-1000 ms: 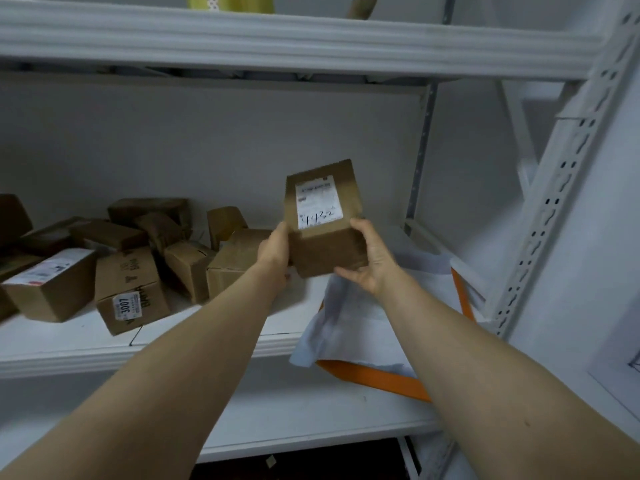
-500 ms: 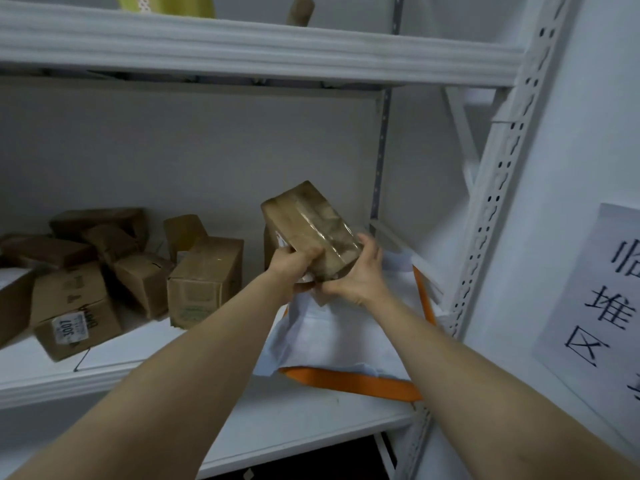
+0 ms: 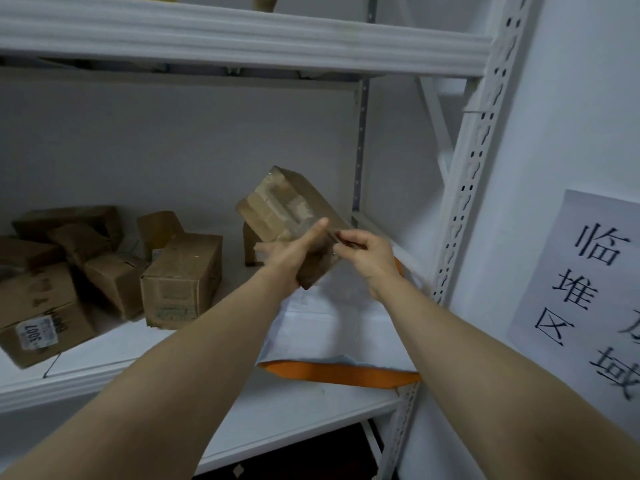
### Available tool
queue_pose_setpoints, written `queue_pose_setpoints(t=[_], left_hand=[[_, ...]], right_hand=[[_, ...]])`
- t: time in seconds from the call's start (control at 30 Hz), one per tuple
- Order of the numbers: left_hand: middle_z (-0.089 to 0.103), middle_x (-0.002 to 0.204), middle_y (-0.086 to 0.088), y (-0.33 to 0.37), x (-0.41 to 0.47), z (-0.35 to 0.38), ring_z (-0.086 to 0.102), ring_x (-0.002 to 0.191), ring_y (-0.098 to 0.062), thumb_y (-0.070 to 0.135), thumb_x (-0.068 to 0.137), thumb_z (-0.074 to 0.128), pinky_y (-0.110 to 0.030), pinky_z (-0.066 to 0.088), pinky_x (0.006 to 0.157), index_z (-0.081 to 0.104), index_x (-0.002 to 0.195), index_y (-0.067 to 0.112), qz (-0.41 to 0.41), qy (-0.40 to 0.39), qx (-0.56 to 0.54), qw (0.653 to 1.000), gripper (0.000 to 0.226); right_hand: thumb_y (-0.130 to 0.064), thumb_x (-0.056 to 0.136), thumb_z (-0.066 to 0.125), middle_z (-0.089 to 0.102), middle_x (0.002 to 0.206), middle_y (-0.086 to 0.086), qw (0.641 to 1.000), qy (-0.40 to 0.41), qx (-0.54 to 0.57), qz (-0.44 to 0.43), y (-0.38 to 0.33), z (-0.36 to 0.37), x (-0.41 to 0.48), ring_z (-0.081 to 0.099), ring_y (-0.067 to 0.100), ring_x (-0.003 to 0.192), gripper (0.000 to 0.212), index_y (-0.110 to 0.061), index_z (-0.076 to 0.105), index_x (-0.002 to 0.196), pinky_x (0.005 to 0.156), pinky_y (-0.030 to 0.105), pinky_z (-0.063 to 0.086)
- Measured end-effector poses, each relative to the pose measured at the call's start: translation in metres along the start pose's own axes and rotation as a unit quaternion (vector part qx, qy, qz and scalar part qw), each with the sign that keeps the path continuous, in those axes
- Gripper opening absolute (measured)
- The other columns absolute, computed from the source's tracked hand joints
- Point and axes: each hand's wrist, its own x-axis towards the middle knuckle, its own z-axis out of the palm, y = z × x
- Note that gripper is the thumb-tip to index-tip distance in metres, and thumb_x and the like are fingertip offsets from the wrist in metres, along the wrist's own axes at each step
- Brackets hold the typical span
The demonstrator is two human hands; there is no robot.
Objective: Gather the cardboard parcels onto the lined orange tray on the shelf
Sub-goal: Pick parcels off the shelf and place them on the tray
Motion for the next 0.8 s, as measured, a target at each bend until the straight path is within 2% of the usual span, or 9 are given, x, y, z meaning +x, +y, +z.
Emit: queue_pose_setpoints(t=[0.07, 0.13, 0.27, 0.37, 0.43, 0.5, 0.6, 0.7, 0.8], left_hand=[[0.020, 0.155, -0.008, 0.002, 0.004, 0.006, 0.035, 0.136, -0.033, 0.072, 0.012, 0.083, -0.053, 0.042, 0.103, -0.024, 0.147, 0.018, -0.033, 0.062, 0.028, 0.997, 0.180], [0.012, 0.158, -0.008, -0.001, 0.018, 0.006, 0.031, 0.137, -0.038, 0.073, 0.005, 0.078, -0.057, 0.043, 0.098, -0.028, 0.145, 0.017, -0.042, 0.097, 0.064, 0.992, 0.184], [0.041, 0.141, -0.011, -0.004, 0.020, 0.007, 0.052, 0.119, -0.035, 0.057, 0.016, 0.083, -0.055, 0.050, 0.086, -0.010, 0.148, 0.022, -0.046, 0.119, 0.022, 0.992, 0.165], [0.060, 0.113, -0.012, -0.008, 0.011, 0.008, 0.061, 0.103, -0.028, 0.041, 0.046, 0.089, -0.049, 0.054, 0.085, 0.028, 0.135, 0.008, -0.049, 0.038, -0.014, 0.998, 0.113], [0.067, 0.109, -0.011, -0.009, 0.007, 0.007, 0.065, 0.095, -0.028, 0.035, 0.055, 0.088, -0.044, 0.057, 0.071, 0.046, 0.129, 0.007, -0.063, -0.031, -0.023, 0.997, 0.090], [0.068, 0.111, -0.010, -0.010, 0.001, 0.007, 0.065, 0.095, -0.027, 0.033, 0.068, 0.081, -0.043, 0.057, 0.072, 0.059, 0.120, 0.011, -0.067, -0.090, -0.010, 0.994, 0.061], [0.064, 0.107, -0.008, -0.014, -0.006, 0.008, 0.058, 0.102, -0.023, 0.028, 0.081, 0.071, -0.051, 0.046, 0.098, 0.062, 0.103, 0.012, -0.083, -0.150, 0.004, 0.985, 0.029], [0.052, 0.123, -0.009, -0.015, -0.004, 0.008, 0.046, 0.117, -0.025, 0.026, 0.079, 0.073, -0.048, 0.034, 0.106, 0.055, 0.114, 0.011, -0.082, -0.116, 0.041, 0.989, 0.042], [0.053, 0.111, -0.010, -0.019, 0.009, 0.002, 0.049, 0.103, -0.025, 0.018, 0.078, 0.072, -0.038, 0.041, 0.088, 0.044, 0.131, 0.007, -0.048, -0.021, 0.092, 0.994, 0.061]], right_hand=[[0.004, 0.076, 0.075, 0.059, 0.117, 0.003, 1.000, -0.006, -0.006, -0.014, 0.000, -0.001, -0.005, 0.056, 0.016, 0.112, 0.039, 0.001, 0.068, 0.114, 0.103, 0.026, 0.043], [0.005, 0.074, 0.076, 0.059, 0.115, 0.006, 0.999, -0.016, -0.010, -0.028, -0.003, -0.001, -0.010, 0.056, 0.013, 0.105, 0.037, 0.003, 0.069, 0.110, 0.093, 0.018, 0.045], [-0.005, 0.079, 0.074, 0.066, 0.112, 0.008, 0.999, 0.012, 0.049, 0.012, -0.007, 0.000, -0.012, 0.060, 0.015, 0.102, 0.036, 0.000, 0.068, 0.114, 0.089, 0.021, 0.048], [-0.042, 0.057, 0.084, 0.054, 0.134, 0.004, 0.988, 0.070, 0.070, 0.114, -0.003, -0.004, -0.003, 0.054, 0.021, 0.120, 0.092, -0.018, 0.047, 0.137, 0.102, 0.036, 0.045], [-0.051, 0.049, 0.086, 0.038, 0.149, 0.003, 0.968, 0.061, 0.110, 0.217, -0.001, -0.012, -0.006, 0.039, 0.030, 0.133, 0.118, -0.023, 0.028, 0.148, 0.104, 0.051, 0.040], [-0.049, 0.057, 0.085, 0.035, 0.147, 0.004, 0.946, 0.025, 0.163, 0.281, 0.003, -0.018, -0.011, 0.034, 0.037, 0.135, 0.112, -0.023, 0.025, 0.149, 0.100, 0.059, 0.040], [-0.034, 0.065, 0.085, 0.059, 0.127, 0.010, 0.934, -0.028, 0.212, 0.287, 0.008, -0.025, -0.015, 0.055, 0.033, 0.118, 0.074, -0.017, 0.052, 0.129, 0.092, 0.059, 0.048], [-0.016, 0.070, 0.082, 0.070, 0.101, 0.010, 0.943, -0.017, 0.201, 0.265, 0.011, -0.031, -0.012, 0.064, 0.026, 0.102, 0.040, -0.011, 0.063, 0.104, 0.082, 0.052, 0.055], [-0.006, 0.072, 0.079, 0.069, 0.087, 0.004, 0.956, 0.018, 0.168, 0.241, 0.014, -0.040, -0.005, 0.065, 0.017, 0.081, 0.029, -0.012, 0.064, 0.096, 0.069, 0.041, 0.057]])
